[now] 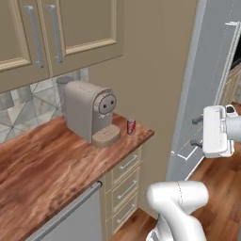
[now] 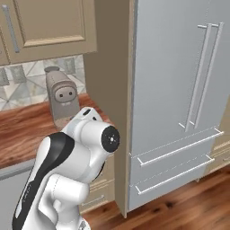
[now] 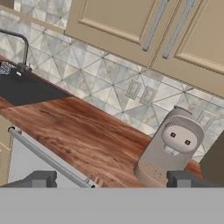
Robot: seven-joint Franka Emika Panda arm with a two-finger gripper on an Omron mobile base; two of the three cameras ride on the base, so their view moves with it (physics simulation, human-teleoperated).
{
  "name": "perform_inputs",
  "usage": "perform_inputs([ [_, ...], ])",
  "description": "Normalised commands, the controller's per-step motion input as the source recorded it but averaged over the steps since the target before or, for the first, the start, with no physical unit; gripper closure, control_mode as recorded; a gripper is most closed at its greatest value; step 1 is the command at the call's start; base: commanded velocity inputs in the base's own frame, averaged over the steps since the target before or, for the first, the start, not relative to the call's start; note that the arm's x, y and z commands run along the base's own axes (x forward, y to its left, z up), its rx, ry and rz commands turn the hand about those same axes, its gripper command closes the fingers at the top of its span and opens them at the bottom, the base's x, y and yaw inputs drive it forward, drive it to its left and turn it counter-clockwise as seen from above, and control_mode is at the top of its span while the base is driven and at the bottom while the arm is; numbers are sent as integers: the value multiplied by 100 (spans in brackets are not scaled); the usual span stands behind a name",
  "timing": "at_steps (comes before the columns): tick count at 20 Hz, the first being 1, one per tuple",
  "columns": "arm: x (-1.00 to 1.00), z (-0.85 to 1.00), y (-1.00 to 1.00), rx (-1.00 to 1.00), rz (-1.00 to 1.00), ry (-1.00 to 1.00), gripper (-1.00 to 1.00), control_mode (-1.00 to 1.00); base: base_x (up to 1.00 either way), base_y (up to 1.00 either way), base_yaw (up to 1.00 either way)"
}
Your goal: Four empty soda cans are scattered around the kitchen. Gather all the cans and cluster them next to the stove for recycling.
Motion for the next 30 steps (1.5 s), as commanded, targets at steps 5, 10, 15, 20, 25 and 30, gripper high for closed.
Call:
perform_inputs([
  [5,0,0,0,0,0,0,-100,100,12,50,-21],
  [10,0,0,0,0,0,0,-100,100,14,58,-18],
  [15,0,0,0,0,0,0,-100,100,10,50,-17],
  [20,0,0,0,0,0,0,-100,100,8,42,-16],
  [25,0,0,0,0,0,0,-100,100,7,35,-16],
  [30,0,0,0,0,0,0,-100,100,7,30,-14],
])
